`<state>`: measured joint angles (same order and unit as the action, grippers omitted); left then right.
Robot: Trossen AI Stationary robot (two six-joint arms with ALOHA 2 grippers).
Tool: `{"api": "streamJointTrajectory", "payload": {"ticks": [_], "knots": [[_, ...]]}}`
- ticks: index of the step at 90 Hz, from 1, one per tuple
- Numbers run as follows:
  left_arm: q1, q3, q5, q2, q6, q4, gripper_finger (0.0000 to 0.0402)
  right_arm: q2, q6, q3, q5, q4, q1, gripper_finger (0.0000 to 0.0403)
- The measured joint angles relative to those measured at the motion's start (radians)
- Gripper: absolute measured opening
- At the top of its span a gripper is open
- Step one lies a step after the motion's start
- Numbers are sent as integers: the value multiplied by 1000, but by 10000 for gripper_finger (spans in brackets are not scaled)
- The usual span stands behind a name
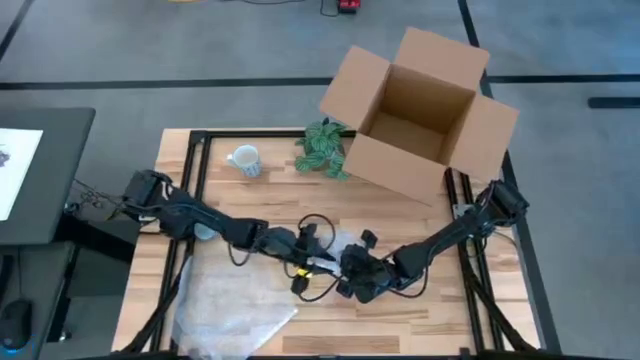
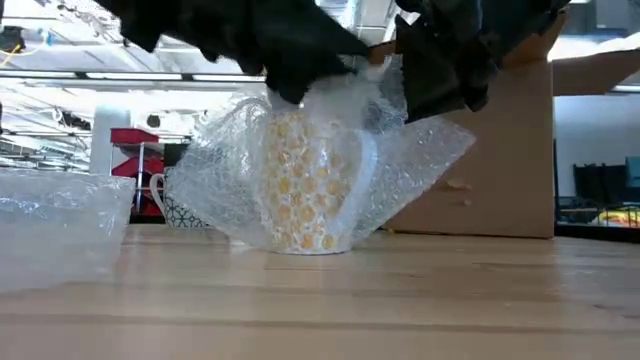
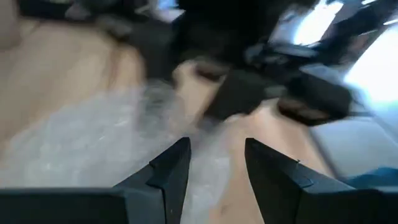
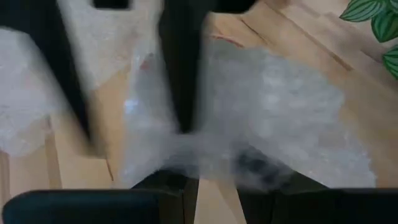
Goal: Wrap mug
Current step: Wrap the yellow mug
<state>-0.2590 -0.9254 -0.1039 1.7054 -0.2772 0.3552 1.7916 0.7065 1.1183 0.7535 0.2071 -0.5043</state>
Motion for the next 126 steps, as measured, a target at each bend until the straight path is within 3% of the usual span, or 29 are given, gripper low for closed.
{"api": "streamJointTrajectory", "payload": {"ticks": [30, 54, 85, 99, 126], "knots": [[-10, -84, -111, 3, -54, -185, 138, 0, 1, 0, 0, 4, -25, 82], [-45, -128, -206, 3, -74, -241, 133, 0, 1, 0, 0, 3, -33, 82], [-55, -193, -296, 3, -86, -419, 54, 0, 1, 0, -5, 3, -33, 82], [-63, -193, -384, 2, -118, -481, 8, 0, 1, 0, -6, 1, -33, 82], [-59, -187, -395, 1, -209, -607, 0, 0, -11, 0, -49, 2, -35, 82]]}}
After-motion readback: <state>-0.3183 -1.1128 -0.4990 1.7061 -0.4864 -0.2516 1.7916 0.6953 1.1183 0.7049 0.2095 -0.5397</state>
